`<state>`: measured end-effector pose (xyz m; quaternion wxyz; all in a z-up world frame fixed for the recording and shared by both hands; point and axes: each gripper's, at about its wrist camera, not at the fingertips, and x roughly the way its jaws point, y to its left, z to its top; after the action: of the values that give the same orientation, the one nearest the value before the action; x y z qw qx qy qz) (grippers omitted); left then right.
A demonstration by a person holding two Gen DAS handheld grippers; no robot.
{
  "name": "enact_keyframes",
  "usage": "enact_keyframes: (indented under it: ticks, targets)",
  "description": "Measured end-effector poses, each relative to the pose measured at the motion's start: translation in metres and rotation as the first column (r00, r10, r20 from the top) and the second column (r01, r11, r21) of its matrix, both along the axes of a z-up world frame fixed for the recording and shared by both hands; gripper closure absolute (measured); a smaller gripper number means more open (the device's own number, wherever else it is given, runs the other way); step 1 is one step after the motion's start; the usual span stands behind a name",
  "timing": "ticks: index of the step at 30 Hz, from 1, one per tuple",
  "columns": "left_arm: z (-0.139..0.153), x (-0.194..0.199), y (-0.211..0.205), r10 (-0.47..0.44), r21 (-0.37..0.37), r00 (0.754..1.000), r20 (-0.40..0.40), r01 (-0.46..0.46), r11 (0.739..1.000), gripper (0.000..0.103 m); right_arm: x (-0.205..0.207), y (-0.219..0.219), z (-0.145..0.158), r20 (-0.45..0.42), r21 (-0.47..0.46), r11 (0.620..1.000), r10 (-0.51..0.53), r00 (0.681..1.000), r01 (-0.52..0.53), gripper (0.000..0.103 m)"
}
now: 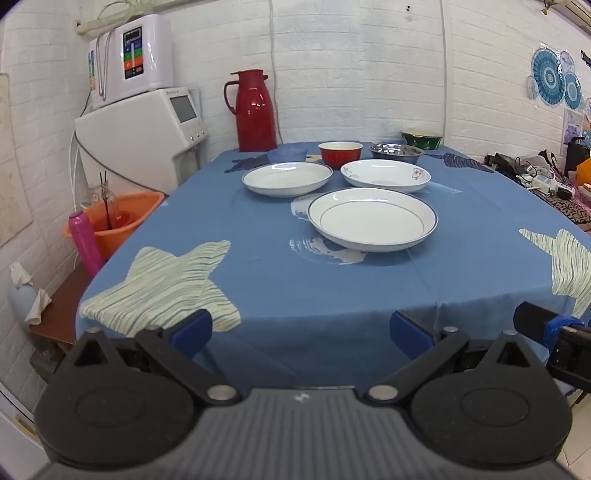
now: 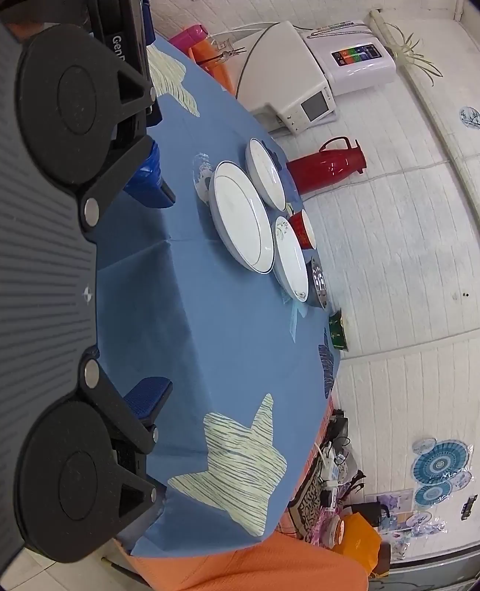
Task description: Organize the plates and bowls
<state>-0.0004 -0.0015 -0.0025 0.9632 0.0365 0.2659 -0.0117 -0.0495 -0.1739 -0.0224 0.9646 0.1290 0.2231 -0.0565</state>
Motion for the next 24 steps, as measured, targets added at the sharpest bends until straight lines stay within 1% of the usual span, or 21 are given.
enact_keyframes:
  ticks: [24]
  targets:
    - [0.0019,0.0005,-0.0004,-0.01,0.005,1.0,-0.001,0.01,1.0,0.001,0.0025,-0.0009,-0.0035,-0.02,0.029,1.0,0.012,1.0,-0.012,0.017]
